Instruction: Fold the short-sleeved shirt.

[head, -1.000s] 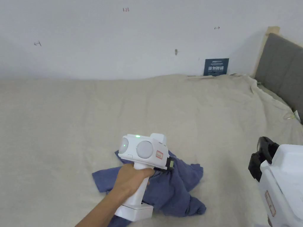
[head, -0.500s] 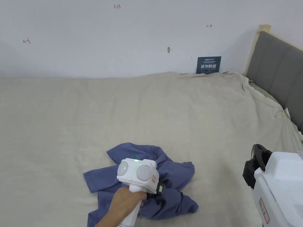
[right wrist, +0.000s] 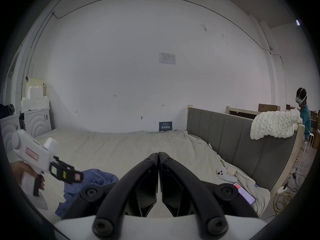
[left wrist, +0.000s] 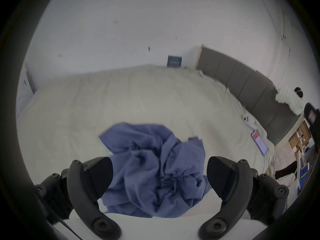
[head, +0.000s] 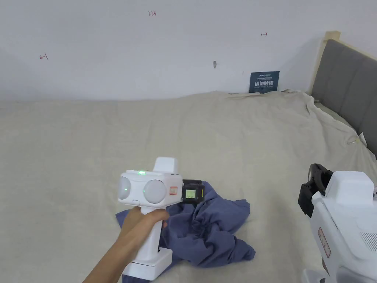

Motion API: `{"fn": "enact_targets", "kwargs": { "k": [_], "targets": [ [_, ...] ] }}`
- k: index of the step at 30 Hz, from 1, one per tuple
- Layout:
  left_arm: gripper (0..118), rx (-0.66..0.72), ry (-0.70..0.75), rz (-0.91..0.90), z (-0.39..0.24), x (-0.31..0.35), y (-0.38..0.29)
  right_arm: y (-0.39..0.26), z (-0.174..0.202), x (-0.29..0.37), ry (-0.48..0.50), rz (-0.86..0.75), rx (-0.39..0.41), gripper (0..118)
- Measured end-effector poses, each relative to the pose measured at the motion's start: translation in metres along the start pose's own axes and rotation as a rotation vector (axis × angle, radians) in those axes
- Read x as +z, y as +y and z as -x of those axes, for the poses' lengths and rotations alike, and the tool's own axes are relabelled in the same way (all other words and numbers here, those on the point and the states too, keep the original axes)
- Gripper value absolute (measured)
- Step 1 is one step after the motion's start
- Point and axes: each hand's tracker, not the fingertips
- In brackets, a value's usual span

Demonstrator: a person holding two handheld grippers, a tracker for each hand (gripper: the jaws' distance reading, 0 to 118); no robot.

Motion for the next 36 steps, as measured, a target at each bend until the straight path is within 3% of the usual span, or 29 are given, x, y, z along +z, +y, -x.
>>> {"fn": "enact_targets", "kwargs": {
  "k": [6,10,13,18,21,36],
  "targets": [
    [112,-0.008,0.121,-0.265,0.021,0.069,-0.001,0.008,0.009,0.001,0.022,-0.022,0.011,1],
    [101,-0.058,0.214,-0.369,0.032,0.095,-0.017,0.011,0.013,0.001,0.039,-0.035,0.017,1],
    [83,-0.063,0.280,-0.469,0.038,0.107,-0.034,0.012,0.015,0.001,0.051,-0.044,0.015,1],
    [19,-0.096,0.354,-0.538,0.045,0.117,-0.057,0.012,0.019,0.002,0.057,-0.051,0.018,1],
    [1,-0.058,0.361,-0.546,0.053,0.118,-0.064,0.011,0.020,0.002,0.061,-0.052,0.016,1],
    [0,-0.088,0.372,-0.530,0.059,0.120,-0.064,0.009,0.025,0.002,0.074,-0.052,0.013,1]
  ]
}}
